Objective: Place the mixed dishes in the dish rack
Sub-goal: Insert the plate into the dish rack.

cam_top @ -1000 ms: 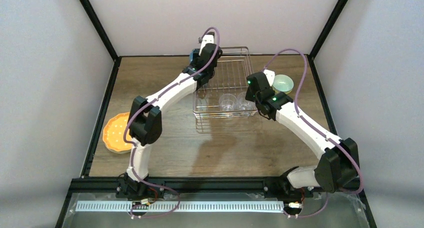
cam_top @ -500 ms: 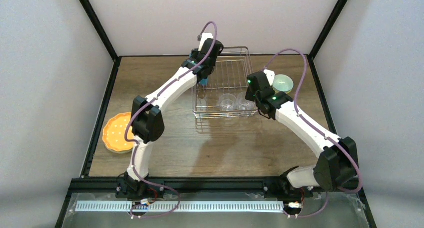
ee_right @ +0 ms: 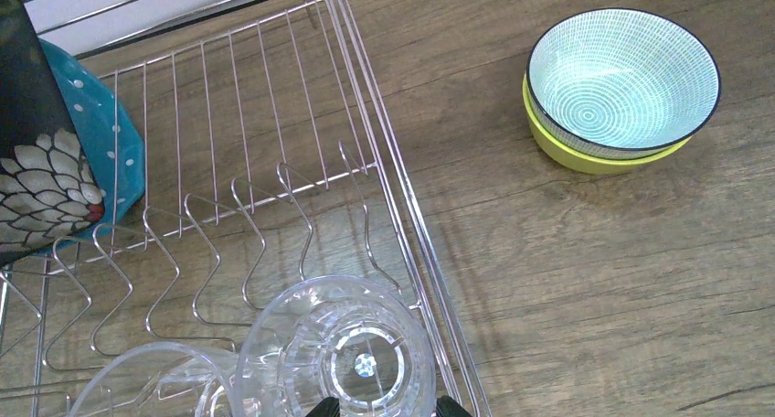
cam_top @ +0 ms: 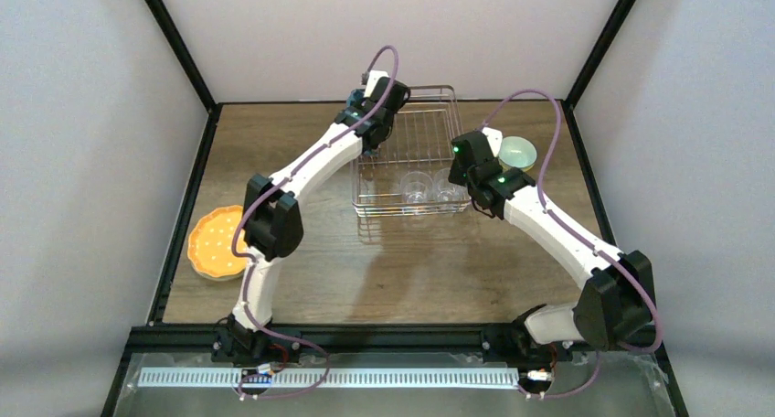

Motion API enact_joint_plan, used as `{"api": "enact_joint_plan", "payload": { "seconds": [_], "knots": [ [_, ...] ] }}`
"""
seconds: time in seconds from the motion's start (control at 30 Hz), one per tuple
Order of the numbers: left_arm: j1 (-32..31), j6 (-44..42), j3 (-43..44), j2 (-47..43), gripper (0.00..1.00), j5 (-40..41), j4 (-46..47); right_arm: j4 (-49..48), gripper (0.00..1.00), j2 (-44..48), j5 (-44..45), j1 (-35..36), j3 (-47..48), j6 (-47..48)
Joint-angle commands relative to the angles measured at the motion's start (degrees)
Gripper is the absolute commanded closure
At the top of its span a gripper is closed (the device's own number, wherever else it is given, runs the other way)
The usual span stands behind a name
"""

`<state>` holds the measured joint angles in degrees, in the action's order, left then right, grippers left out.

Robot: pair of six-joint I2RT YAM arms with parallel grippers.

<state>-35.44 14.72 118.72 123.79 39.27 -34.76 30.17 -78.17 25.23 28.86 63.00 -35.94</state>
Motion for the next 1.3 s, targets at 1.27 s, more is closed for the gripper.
{"api": "enact_joint_plan", "payload": {
  "seconds": [1.27],
  "knots": [
    [0.7, 7.2, 6.3, 6.0, 0.97, 0.4, -1.4, -1.4, 0.38, -2.6, 0.4, -0.4, -0.2, 2.3]
  ]
}}
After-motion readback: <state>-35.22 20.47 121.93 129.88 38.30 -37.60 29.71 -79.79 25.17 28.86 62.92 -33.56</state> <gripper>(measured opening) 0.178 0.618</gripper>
